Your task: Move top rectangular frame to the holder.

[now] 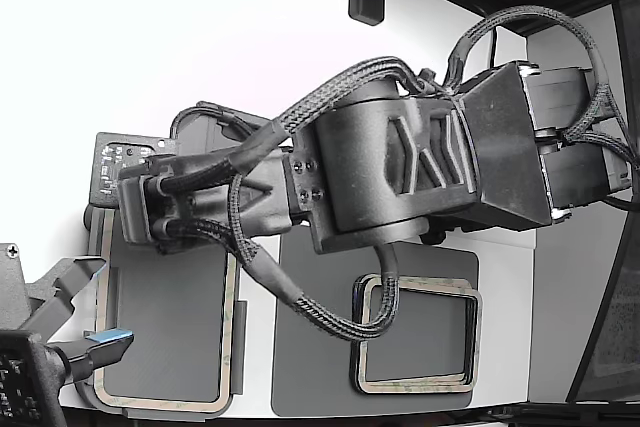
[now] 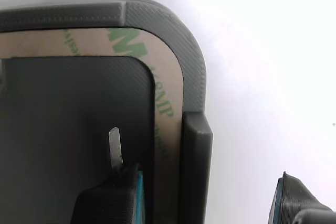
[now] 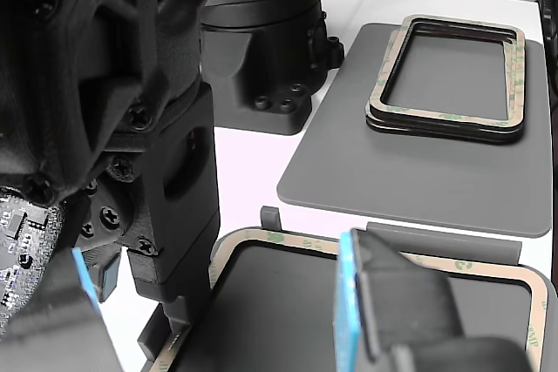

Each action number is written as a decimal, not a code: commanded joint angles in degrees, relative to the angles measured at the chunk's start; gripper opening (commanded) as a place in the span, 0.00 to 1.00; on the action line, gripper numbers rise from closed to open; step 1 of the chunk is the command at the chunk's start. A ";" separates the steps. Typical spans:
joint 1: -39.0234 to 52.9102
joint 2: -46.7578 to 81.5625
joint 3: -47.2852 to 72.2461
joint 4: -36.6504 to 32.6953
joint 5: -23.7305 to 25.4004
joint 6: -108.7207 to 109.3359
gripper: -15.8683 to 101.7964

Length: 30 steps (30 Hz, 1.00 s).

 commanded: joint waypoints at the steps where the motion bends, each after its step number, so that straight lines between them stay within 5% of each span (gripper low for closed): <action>1: -0.35 1.58 -1.67 0.53 0.09 -0.18 0.98; 10: -1.67 8.88 0.97 0.00 4.22 3.25 0.98; 15: -5.98 21.53 13.97 -6.68 5.36 -0.44 0.98; 23: -18.37 55.28 51.15 -27.86 -4.22 -12.39 0.98; 30: -23.38 71.81 69.08 -34.80 -10.90 -17.14 0.98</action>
